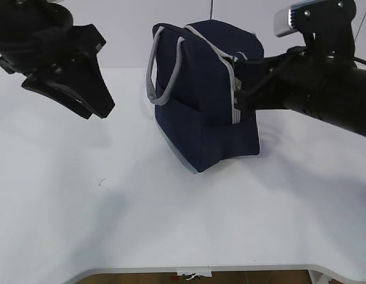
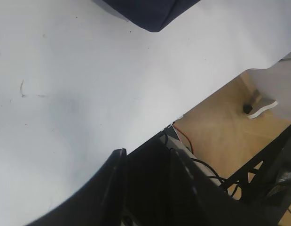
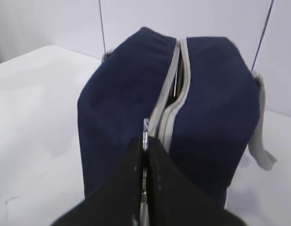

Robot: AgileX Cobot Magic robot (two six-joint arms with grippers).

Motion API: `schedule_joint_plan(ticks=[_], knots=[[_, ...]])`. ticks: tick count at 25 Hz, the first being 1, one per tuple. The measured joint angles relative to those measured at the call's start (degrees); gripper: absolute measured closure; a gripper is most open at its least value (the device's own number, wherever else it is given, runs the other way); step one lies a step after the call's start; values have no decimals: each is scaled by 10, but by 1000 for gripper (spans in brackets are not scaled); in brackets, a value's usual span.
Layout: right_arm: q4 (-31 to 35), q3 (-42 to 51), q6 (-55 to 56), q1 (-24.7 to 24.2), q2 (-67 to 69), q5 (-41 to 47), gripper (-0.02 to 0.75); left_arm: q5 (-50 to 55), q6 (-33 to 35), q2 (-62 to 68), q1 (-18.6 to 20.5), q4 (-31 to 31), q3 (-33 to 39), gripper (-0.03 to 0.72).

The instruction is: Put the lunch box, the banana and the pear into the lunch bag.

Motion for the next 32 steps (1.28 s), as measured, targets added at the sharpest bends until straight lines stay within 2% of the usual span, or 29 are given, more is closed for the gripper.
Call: schedule_joint_plan(ticks=[18,24,32], knots=[[0,-130,0,0,16,99,737,0,0,0,0,-8,0,445],[36,-171,5,0,39,120,737,0,0,0,0,-2,0,445],[44,-190,45,5,43,137,737,0,0,0,0,14,0,445]])
